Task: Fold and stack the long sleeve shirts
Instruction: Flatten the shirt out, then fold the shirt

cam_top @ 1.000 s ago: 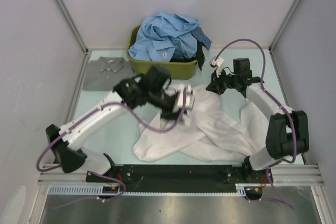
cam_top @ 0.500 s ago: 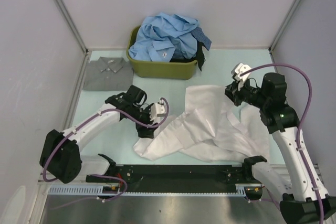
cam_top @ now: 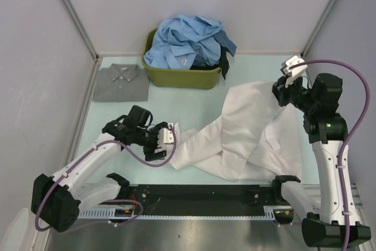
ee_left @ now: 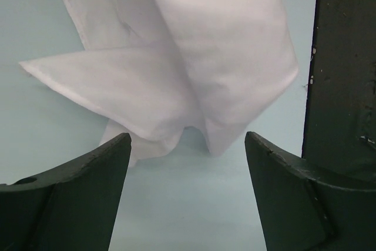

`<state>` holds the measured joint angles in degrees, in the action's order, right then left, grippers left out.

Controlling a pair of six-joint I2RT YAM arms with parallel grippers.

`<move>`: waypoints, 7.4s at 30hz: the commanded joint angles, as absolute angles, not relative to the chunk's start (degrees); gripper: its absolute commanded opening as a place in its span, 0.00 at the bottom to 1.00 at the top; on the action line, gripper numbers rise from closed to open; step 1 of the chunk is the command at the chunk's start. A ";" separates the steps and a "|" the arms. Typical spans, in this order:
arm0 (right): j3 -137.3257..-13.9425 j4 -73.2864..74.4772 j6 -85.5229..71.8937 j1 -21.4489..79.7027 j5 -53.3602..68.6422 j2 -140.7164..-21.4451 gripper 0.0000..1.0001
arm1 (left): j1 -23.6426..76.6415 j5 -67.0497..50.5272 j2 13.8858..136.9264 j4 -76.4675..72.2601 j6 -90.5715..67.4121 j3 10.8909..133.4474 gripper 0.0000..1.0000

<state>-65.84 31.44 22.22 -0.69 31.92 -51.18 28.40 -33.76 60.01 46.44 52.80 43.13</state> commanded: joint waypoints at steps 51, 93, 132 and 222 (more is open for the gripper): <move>-62.41 69.08 61.69 -11.95 37.10 -47.38 0.00 | 17.40 -32.77 63.90 48.16 56.61 42.89 0.74; -76.36 38.52 24.63 -13.71 34.89 -60.71 0.00 | 18.58 -23.81 63.80 44.81 39.82 59.08 0.00; -121.43 3.08 18.09 -13.54 12.22 -49.39 0.00 | 13.54 -8.62 44.56 31.47 27.60 107.91 0.00; -73.83 62.67 25.49 -6.33 25.14 -109.60 0.42 | 2.47 -19.86 107.84 20.13 38.77 82.08 0.72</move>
<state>-74.30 62.43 26.35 -6.52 26.28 -109.08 4.75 -16.73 106.65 21.30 40.49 76.93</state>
